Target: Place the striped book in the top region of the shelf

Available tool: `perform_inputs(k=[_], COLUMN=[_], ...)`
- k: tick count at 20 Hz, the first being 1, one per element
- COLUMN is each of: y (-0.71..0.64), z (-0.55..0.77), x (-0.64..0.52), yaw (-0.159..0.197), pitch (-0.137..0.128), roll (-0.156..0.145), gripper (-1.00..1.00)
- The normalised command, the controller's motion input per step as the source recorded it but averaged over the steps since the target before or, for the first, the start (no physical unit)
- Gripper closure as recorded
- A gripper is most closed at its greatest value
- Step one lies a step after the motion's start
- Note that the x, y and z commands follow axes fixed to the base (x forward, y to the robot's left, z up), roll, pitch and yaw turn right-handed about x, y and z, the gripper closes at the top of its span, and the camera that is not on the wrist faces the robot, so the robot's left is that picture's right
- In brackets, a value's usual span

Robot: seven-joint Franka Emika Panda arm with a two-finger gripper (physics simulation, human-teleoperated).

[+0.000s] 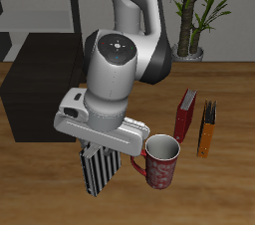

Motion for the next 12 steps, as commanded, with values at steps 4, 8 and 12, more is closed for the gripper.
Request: perform_inputs(k=[4,8,12], y=[0.06,0.02,0.14], z=[0.56,0.60,0.46], x=[-0.39,-0.47,-0.50], yaw=[0.063,0.032,0.064], pitch=[-0.077,-0.053,-0.048], roll=[0.009,0.013,0.004], gripper=[1.00,1.00,1.00])
